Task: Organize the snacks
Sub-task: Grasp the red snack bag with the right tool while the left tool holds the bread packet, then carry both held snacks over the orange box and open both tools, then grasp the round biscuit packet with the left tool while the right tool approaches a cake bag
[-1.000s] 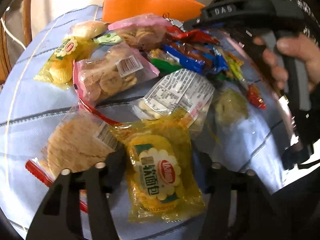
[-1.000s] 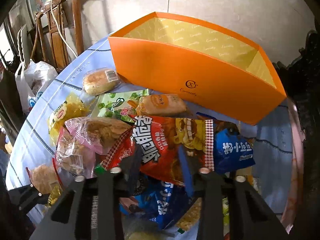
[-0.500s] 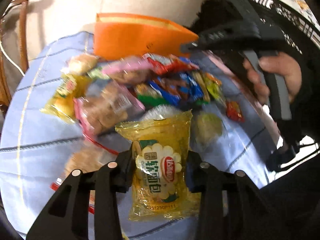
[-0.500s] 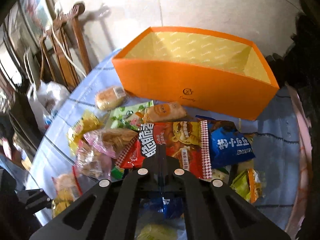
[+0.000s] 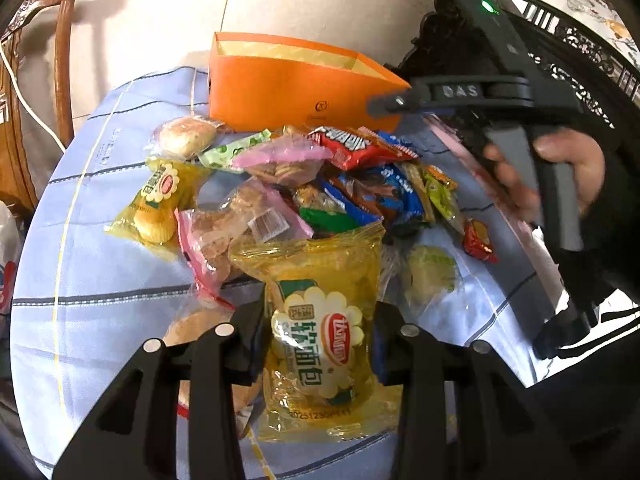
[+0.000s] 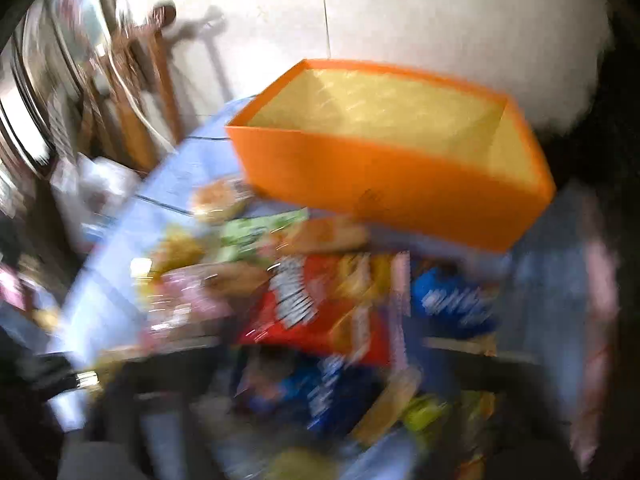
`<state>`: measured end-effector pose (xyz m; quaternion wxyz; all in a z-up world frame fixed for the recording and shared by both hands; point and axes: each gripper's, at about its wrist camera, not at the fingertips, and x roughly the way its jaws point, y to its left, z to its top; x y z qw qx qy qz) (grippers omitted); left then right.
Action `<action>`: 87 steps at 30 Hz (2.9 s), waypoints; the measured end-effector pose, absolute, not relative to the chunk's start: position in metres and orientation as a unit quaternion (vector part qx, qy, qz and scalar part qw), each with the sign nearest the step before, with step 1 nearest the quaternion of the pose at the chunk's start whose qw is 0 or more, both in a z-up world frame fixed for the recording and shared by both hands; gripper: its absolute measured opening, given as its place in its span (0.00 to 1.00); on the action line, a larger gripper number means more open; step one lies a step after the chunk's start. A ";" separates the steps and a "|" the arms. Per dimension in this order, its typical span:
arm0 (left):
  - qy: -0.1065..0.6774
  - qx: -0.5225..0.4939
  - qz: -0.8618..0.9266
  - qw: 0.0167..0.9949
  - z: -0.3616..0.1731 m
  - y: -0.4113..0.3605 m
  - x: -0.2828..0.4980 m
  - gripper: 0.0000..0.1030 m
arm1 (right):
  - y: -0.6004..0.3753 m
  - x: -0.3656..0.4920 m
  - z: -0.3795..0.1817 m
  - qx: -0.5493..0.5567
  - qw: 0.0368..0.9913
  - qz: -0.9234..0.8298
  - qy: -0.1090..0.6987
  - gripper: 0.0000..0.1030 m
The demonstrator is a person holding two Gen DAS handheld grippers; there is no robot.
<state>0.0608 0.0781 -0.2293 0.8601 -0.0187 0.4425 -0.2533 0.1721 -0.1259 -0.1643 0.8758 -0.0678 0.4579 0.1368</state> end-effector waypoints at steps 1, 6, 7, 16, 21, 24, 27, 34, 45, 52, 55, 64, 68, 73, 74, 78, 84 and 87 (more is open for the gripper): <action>0.444 -0.017 -0.251 0.860 -0.230 0.079 0.059 0.38 | -0.118 0.178 -0.169 -0.076 0.871 0.141 0.465 0.96; 0.453 -0.018 -0.237 0.859 -0.234 0.087 0.052 0.38 | -0.112 0.209 -0.214 -0.088 0.830 0.097 0.543 0.96; 0.454 -0.020 -0.233 0.860 -0.234 0.089 0.053 0.38 | -0.113 0.211 -0.221 -0.082 0.828 0.099 0.546 0.96; 0.455 -0.037 -0.213 0.864 -0.236 0.101 0.055 0.38 | -0.115 0.199 -0.209 -0.061 0.826 0.117 0.548 0.69; 0.441 -0.033 -0.223 0.869 -0.227 0.097 0.059 0.38 | -0.129 0.183 -0.178 -0.014 0.847 0.124 0.517 0.69; 0.432 -0.032 -0.228 0.872 -0.220 0.093 0.064 0.38 | -0.143 0.170 -0.153 0.008 0.860 0.125 0.494 0.69; 0.422 -0.028 -0.237 0.875 -0.208 0.086 0.072 0.38 | -0.156 0.160 -0.128 0.017 0.873 0.124 0.471 0.69; 0.377 -0.012 -0.260 0.889 -0.154 0.051 0.119 0.39 | -0.195 0.161 -0.054 0.030 0.910 0.098 0.402 0.69; 0.310 -0.002 -0.265 0.913 -0.066 -0.008 0.266 0.39 | -0.242 0.244 0.008 0.048 0.929 0.065 0.362 0.69; 0.342 0.030 -0.210 0.916 -0.080 -0.038 0.362 0.73 | -0.246 0.328 -0.003 0.052 0.930 0.061 0.358 0.76; 0.364 0.058 -0.136 0.920 -0.104 -0.039 0.387 0.90 | -0.247 0.345 -0.026 0.041 0.922 0.032 0.384 0.82; 0.381 0.037 -0.134 0.914 -0.127 0.004 0.332 0.92 | -0.257 0.270 -0.082 0.079 0.907 0.018 0.413 0.85; 0.397 0.044 -0.168 0.901 -0.145 0.030 0.262 0.92 | -0.259 0.207 -0.118 0.083 0.892 -0.013 0.445 0.86; 0.418 0.083 -0.200 0.882 -0.181 0.056 0.167 0.92 | -0.256 0.133 -0.171 0.085 0.853 -0.030 0.514 0.86; 0.419 0.090 -0.203 0.881 -0.189 0.063 0.150 0.92 | -0.252 0.117 -0.179 0.092 0.847 -0.031 0.523 0.86; 0.425 0.132 -0.209 0.871 -0.218 0.078 0.097 0.92 | -0.235 0.078 -0.196 0.095 0.843 -0.006 0.529 0.86; 0.430 0.173 -0.214 0.860 -0.249 0.073 0.061 0.92 | -0.175 0.050 -0.209 0.020 0.843 0.059 0.534 0.86; 0.434 0.169 -0.205 0.861 -0.260 0.071 0.059 0.92 | -0.151 0.041 -0.221 -0.014 0.838 0.071 0.541 0.86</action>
